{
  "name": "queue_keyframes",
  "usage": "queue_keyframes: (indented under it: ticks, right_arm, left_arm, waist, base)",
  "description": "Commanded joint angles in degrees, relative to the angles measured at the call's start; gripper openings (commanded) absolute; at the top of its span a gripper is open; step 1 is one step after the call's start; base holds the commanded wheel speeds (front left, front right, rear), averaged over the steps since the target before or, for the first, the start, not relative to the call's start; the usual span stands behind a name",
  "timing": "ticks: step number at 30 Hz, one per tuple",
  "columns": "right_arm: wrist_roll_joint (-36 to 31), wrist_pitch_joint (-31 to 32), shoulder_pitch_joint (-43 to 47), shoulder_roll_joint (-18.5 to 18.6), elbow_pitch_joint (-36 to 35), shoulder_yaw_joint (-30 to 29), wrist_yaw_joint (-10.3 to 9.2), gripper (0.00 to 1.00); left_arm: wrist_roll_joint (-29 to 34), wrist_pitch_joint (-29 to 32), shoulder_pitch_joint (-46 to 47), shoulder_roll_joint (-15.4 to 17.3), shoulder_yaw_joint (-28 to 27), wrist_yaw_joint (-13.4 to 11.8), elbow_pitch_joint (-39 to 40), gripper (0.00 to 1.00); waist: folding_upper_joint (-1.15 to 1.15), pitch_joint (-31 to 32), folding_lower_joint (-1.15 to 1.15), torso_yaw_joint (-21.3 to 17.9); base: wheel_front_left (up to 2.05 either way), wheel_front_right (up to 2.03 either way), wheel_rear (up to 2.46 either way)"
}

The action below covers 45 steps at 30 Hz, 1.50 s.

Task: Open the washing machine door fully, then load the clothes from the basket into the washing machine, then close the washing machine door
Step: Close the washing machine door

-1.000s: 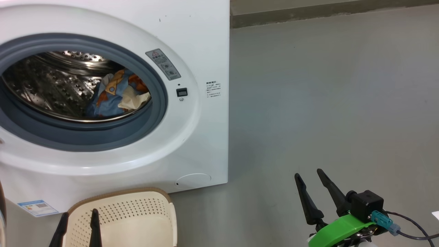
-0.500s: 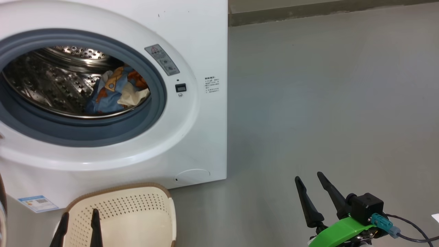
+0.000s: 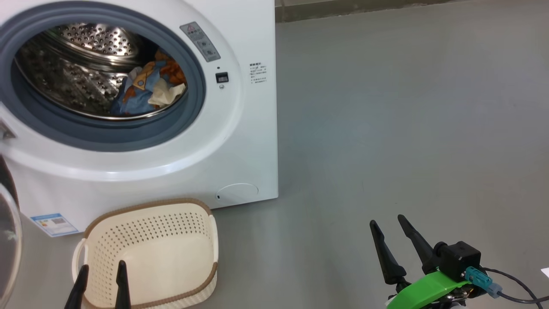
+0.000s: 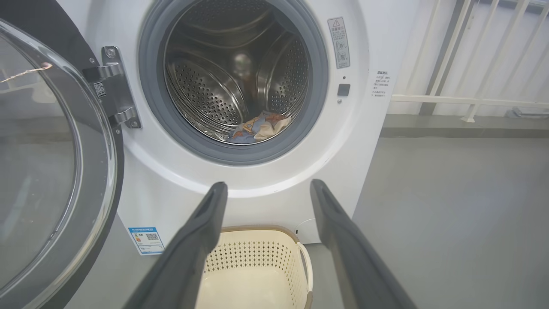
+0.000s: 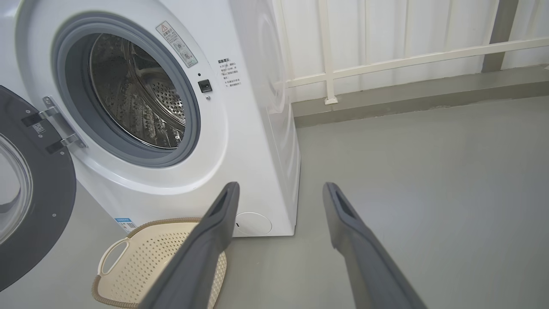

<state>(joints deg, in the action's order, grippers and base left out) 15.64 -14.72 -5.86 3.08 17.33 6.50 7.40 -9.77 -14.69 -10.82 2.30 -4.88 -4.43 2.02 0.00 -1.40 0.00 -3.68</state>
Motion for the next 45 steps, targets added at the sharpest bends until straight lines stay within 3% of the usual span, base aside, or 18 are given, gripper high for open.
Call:
queue_keyframes:
  ticks: [1,23,45]
  right_arm:
    - [-0.5,-0.3,-0.4,-0.2,-1.6,1.1,0.09,1.00]
    - [-1.0,-0.3,-0.2,-0.2,-2.1,0.9,0.09,1.00]
    - [-1.2,-0.3,0.8,-0.2,-1.3,1.8,0.09,1.00]
  left_arm:
    - [0.8,-0.3,0.9,0.6,-1.7,-0.6,1.8,1.00]
    - [-0.3,-0.3,1.1,0.6,-1.0,-0.3,2.1,1.00]
    - [-1.7,-0.3,0.0,0.6,-1.9,0.0,0.5,1.00]
  waist:
    - [0.00,0.0,0.00,0.1]
    - [0.00,-0.3,0.00,3.5]
    - [0.00,2.1,0.00,16.4]
  base:
    - [-0.67,0.67,0.00]
    - [-0.06,0.06,0.00]
    - [0.00,0.00,0.00]
